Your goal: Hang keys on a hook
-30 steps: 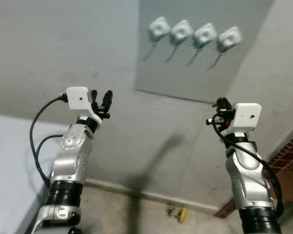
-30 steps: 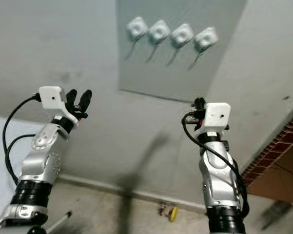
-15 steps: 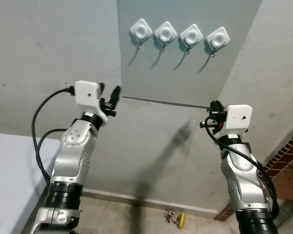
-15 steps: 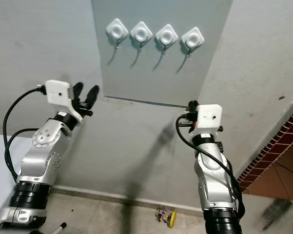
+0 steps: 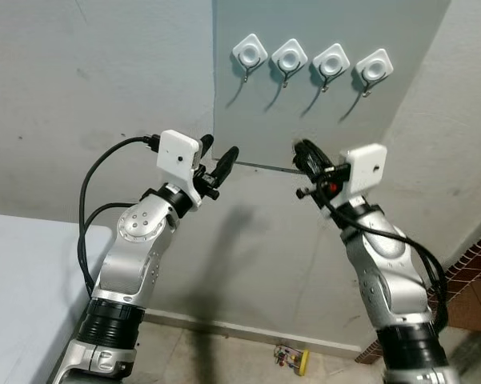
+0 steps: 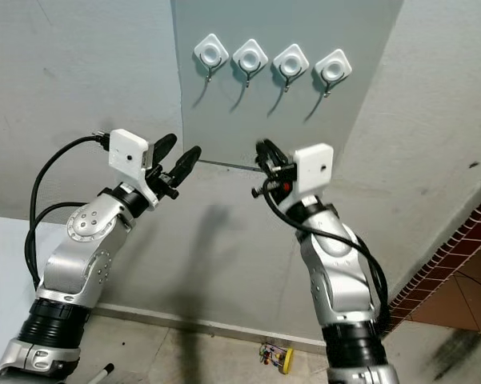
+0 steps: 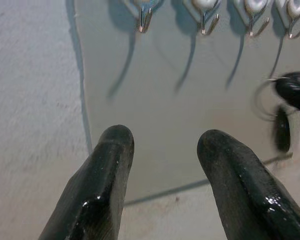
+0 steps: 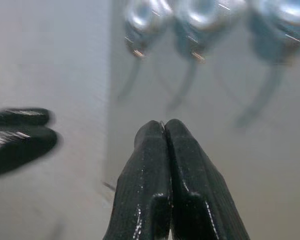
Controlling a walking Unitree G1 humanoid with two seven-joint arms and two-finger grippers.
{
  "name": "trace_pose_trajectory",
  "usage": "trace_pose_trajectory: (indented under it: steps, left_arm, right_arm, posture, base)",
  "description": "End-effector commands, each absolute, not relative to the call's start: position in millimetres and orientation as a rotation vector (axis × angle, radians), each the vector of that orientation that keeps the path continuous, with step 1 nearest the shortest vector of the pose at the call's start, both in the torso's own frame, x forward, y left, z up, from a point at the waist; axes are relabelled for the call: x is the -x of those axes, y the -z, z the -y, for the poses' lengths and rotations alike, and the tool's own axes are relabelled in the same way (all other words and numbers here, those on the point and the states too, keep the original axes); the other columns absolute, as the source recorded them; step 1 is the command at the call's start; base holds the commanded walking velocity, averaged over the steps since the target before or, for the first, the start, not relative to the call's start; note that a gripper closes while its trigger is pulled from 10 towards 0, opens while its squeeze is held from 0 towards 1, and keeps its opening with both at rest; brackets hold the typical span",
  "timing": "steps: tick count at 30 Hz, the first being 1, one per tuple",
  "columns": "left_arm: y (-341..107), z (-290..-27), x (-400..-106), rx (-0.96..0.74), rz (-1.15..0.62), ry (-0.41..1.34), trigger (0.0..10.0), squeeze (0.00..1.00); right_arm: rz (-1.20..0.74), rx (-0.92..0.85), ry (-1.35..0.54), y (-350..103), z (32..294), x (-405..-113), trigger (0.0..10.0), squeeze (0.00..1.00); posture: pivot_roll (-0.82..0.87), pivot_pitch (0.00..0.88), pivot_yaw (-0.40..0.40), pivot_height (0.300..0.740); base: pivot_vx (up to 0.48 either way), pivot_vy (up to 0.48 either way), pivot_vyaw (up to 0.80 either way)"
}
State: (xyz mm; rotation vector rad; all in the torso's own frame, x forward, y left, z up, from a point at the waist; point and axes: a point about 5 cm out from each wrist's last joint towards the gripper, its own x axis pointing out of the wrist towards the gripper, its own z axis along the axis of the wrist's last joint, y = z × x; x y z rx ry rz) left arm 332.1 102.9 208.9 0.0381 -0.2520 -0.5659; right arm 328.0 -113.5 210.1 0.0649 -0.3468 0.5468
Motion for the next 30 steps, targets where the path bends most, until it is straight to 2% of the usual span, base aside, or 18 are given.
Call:
trace_pose_trajectory:
  steps: [1,7,16,30]
  left_arm:
    - [-222,-99,-331,-0.046,0.291,0.595,10.0,0.0]
    - [-231,-103,-333,-0.038,0.307,0.584,10.0,0.0]
    - [-236,-100,-328,-0.038,0.323,0.595,10.0,0.0]
    - [-238,-97,-326,-0.034,0.319,0.605,10.0,0.0]
  right_arm:
    - [0.351,-0.089,-0.606,-217,105,-332,10.0,0.0]
    - [0.383,-0.129,-0.7,-240,82,-347,10.0,0.0]
    - [0.428,-0.157,-0.737,-262,67,-362,10.0,0.0]
    - [0.431,-0.285,-0.633,-273,70,-381,10.0,0.0]
  posture:
    - [-0.1,0.017,-0.025,0.74]
    - [-0.08,0.017,-0.033,0.74]
    - [-0.07,0.018,-0.042,0.74]
    - [-0.06,0.011,-0.045,0.74]
  base:
    - [0.0,0.0,0.0]
    - [0.0,0.0,0.0]
    - [0.0,0.0,0.0]
    - [0.0,0.0,0.0]
